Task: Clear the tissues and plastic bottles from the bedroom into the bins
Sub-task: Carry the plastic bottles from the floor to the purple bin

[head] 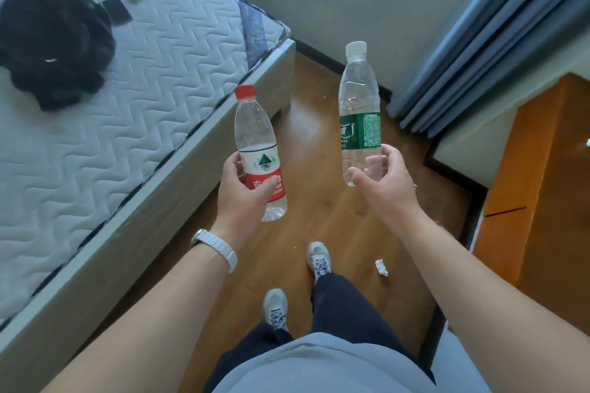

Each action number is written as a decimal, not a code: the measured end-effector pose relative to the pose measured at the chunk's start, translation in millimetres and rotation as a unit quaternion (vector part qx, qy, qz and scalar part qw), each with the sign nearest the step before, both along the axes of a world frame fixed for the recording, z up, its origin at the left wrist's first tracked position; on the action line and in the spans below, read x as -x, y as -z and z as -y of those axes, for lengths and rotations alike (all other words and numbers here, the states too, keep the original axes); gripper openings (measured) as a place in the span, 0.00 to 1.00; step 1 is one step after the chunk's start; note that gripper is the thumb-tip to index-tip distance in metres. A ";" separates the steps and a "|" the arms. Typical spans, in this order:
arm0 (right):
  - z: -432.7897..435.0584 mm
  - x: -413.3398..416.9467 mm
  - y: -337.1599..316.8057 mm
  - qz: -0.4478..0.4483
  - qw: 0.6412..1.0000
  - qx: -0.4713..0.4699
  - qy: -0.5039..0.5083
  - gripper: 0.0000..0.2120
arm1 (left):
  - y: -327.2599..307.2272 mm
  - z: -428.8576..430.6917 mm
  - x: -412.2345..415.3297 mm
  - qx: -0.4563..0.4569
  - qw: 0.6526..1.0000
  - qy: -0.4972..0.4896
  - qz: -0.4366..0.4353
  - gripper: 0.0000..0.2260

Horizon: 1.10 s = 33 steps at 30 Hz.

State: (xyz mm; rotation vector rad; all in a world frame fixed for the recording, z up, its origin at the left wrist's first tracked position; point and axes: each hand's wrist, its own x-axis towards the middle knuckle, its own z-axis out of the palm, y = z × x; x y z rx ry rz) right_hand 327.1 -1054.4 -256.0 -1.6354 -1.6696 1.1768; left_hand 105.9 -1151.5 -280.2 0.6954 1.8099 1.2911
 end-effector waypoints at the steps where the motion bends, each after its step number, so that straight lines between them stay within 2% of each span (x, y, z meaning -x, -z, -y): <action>1: -7.7 8.6 -1.6 -0.006 1.000 0.000 -0.015 0.31 | -3.7 0.3 6.3 0.004 1.000 -0.013 -0.005 0.28; 5: -41.6 49.6 -7.1 -0.027 0.994 0.005 -0.105 0.32 | -22.6 -3.3 32.9 0.006 0.996 -0.080 -0.033 0.26; 9: -71.6 98.8 -14.8 -0.039 0.978 0.019 -0.205 0.28 | -44.7 0.4 56.5 0.022 0.985 -0.165 -0.051 0.26; 17: -88.4 196.9 -18.8 -0.064 0.927 0.038 -0.366 0.31 | -73.8 36.4 78.7 0.041 0.935 -0.331 -0.124 0.26; 23: -31.0 253.8 -23.4 -0.069 0.857 0.061 -0.508 0.31 | -78.1 111.8 62.0 0.035 0.882 -0.464 -0.078 0.28; 27: 27.1 283.4 -24.7 -0.055 0.805 0.073 -0.586 0.30 | -84.3 169.4 54.1 0.056 0.837 -0.536 -0.097 0.26; 30: 79.7 305.2 -28.3 -0.041 0.769 0.064 -0.635 0.27 | -83.9 218.9 51.1 0.047 0.803 -0.585 -0.104 0.23; 33: 138.1 326.7 -34.2 -0.036 0.742 0.050 -0.668 0.29 | -77.8 275.6 49.6 0.040 0.771 -0.629 -0.096 0.24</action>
